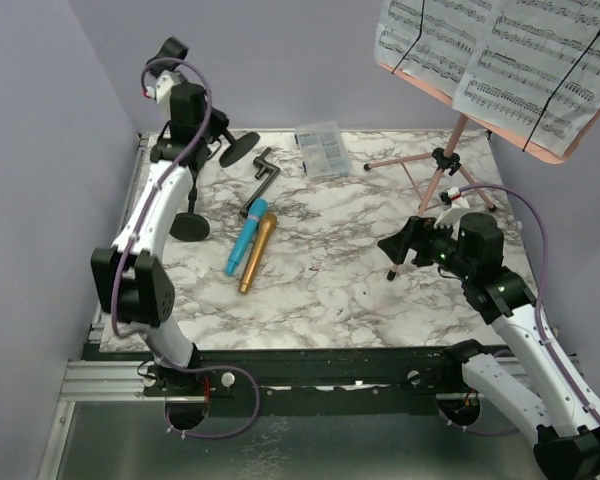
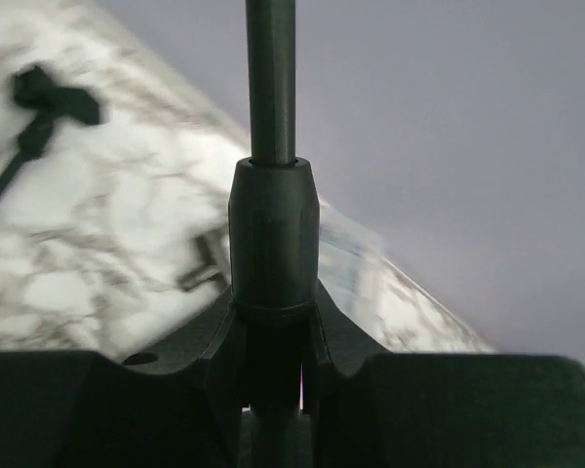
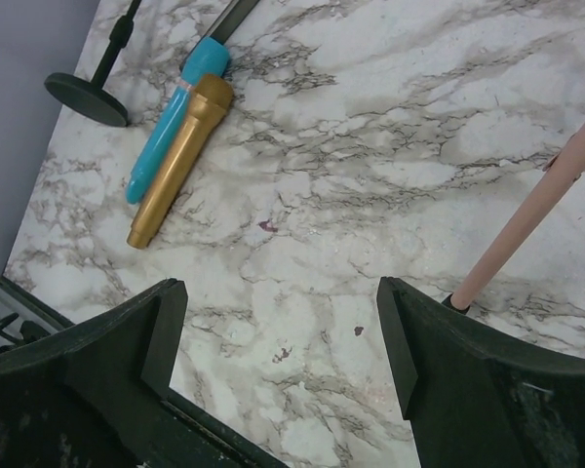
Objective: Set up the instrument practice props
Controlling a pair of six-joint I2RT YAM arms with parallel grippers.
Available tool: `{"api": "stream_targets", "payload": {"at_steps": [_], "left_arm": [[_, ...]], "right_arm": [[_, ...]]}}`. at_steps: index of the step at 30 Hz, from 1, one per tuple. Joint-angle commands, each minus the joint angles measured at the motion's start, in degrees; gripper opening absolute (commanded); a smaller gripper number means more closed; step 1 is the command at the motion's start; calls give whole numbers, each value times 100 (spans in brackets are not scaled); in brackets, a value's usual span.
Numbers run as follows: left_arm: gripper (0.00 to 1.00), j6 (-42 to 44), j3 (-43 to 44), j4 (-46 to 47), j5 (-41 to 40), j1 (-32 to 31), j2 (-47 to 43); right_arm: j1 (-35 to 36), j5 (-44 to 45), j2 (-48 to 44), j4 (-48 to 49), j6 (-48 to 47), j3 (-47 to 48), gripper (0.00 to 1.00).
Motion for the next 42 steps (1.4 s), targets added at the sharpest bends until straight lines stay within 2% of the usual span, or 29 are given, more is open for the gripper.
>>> {"api": "stream_targets", "payload": {"at_steps": [1,4,5,6,8,15,20,25,31,35,39,42], "left_arm": [[0,1891,-2077,2422,988,-1321,-1935],[0,3083,-4368,4872,1608,-2292,-2950],[0,3542,-4889,5421,1660,-2635,-3122],[0,3973,-5333,5869,1638,-2885,-3255],[0,4467,-5760,6195,1840,-3279,-3358],[0,5033,-6244,6600,2115,-4077,-3538],[0,4824,-6426,6986,2226,-4360,-3478],[0,4393,-6505,7327,1878,-4636,-3305],[0,4081,-6544,7622,1528,-4783,-3091],[0,4055,-6479,7686,1503,-4802,-2891],[0,3980,-6443,7722,1546,-4824,-2755],[0,3964,-6435,7748,1590,-4852,-2725]], "right_arm": [[42,-557,-36,188,80,49,90],[43,-1084,-178,447,281,40,93],[44,-1276,-254,558,382,27,94],[50,-1440,-345,721,457,5,95],[44,-1759,-588,1153,714,-119,97],[38,-2379,-1209,2996,1848,-513,100],[41,-1460,-1151,2709,2311,-286,100],[43,-1693,-632,3659,2464,-442,100],[60,-1429,295,4275,2288,-294,83],[469,-565,497,4530,2010,-344,76],[1524,511,854,4554,1245,-156,75],[2081,1533,1213,4180,781,119,73]]}}
